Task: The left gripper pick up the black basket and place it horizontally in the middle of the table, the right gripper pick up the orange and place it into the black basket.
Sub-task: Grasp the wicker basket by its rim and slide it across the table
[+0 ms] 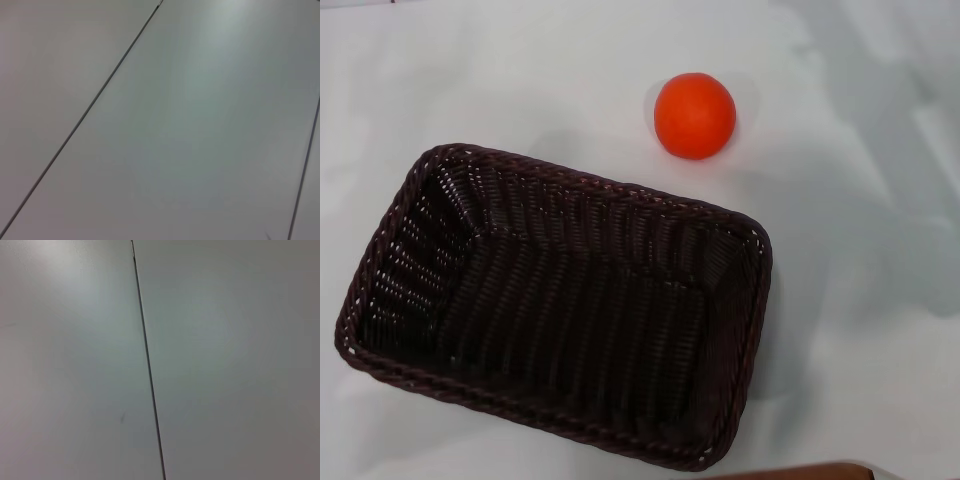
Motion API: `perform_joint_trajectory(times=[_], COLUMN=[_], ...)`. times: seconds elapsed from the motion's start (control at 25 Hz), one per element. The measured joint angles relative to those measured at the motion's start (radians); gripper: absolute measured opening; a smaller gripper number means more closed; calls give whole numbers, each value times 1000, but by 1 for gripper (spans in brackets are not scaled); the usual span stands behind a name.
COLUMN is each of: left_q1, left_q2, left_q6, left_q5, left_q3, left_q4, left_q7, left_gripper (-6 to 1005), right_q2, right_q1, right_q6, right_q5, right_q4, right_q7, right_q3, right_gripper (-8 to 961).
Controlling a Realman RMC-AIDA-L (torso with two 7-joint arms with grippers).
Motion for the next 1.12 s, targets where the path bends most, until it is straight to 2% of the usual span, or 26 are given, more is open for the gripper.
perform_joint_trajectory(times=[0.48, 0.68, 0.88, 0.96, 1.0, 1.08, 1.12], left_q1=[-12, -11, 47, 63, 65, 62, 53], left_q2=[0, 5, 13, 31, 53, 107, 151], left_q6=[-76, -84, -84, -58, -37, -12, -7], left_q5=[-7, 11, 72, 92, 115, 171, 216], left_q3=[1, 23, 226, 276, 295, 333, 362], left_q4=[35, 19, -174, -256, -292, -340, -355], left_q7=[58, 52, -5, -127, -226, -411, -526], left_gripper=[844, 843, 843, 843, 844, 844, 843], right_q2=[3, 3, 2, 2, 2, 2, 2], right_q1=[5, 6, 5, 5, 5, 5, 4], right_q6=[2, -6, -26, -32, -33, -33, -34], right_q5=[-9, -9, -9, -9, -9, -9, -9], right_q4=[-4, -4, -4, -4, -5, -5, -6], right_q7=[1, 60, 102, 104, 105, 107, 109], right_q3=[-2, -3, -3, -3, -3, -3, -3], right_gripper=[916, 917, 917, 917, 917, 917, 917])
